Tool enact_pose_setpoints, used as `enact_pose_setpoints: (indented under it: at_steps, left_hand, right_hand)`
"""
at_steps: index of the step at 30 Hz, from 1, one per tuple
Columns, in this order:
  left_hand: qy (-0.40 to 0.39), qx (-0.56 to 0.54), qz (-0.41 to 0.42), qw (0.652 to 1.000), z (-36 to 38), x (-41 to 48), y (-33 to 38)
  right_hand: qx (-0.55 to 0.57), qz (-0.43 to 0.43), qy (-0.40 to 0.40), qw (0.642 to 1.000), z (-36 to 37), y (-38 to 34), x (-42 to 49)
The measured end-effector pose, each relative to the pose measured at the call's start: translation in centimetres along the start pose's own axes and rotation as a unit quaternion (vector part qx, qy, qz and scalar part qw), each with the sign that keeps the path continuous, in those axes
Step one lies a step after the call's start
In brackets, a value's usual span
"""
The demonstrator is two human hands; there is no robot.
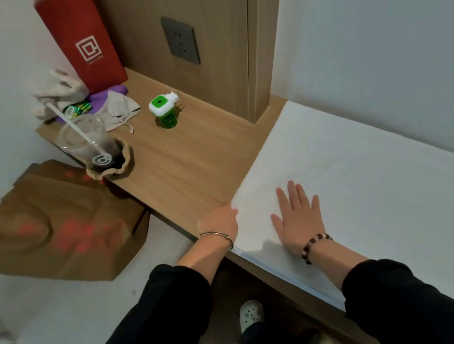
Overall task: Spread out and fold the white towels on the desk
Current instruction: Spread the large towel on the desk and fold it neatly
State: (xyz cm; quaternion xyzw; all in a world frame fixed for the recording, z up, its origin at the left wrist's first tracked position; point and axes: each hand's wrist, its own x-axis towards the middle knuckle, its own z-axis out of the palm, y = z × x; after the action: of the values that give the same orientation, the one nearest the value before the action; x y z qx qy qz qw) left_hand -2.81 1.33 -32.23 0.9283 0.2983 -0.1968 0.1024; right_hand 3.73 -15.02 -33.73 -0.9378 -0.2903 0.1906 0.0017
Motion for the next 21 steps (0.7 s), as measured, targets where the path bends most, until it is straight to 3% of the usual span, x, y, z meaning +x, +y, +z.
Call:
enact_pose_setpoints:
  at_steps: [2,4,5,7,10,15,17,19,21]
  left_hand:
    - [0.07,0.067,0.005,0.995,-0.1,-0.2,0.4]
    - [0.152,0.098,0.064,0.981,-0.3,0.4,2.2]
    - [0.175,0.09,0.103,0.975,-0.3,0.8,3.7]
    - [0.155,0.075,0.19,0.966,0.3,1.5,7.0]
    - [0.081,0.093,0.28,0.952,2.3,2.5,9.5]
    - [0.072,0.084,0.139,0.984,2.3,4.7,7.0]
    - [0.095,0.097,0.106,0.985,1.6,5.1,8.0]
    - [0.122,0.082,0.172,0.974,0.9,5.5,11.1]
    - [0.109,0.079,0.294,0.946,0.7,6.0,15.1]
  right_hand:
    - [0.013,-0.011,0.061,0.998,-0.6,1.4,-0.1]
    - [0.028,0.053,0.114,0.992,-1.2,3.8,0.0]
    - [0.034,0.095,0.104,0.989,-1.2,4.9,0.2]
    - [0.023,0.131,0.057,0.99,-0.6,6.1,0.5]
    - [0.02,0.105,0.057,0.993,0.5,6.6,0.5]
    - [0.106,0.036,0.055,0.992,0.5,9.9,-1.2]
    - [0.182,0.044,0.118,0.975,-0.9,11.3,-0.4]
    - [0.178,0.111,0.197,0.958,-2.6,12.9,1.7]
    - [0.135,0.189,0.18,0.956,-3.4,14.1,3.7]
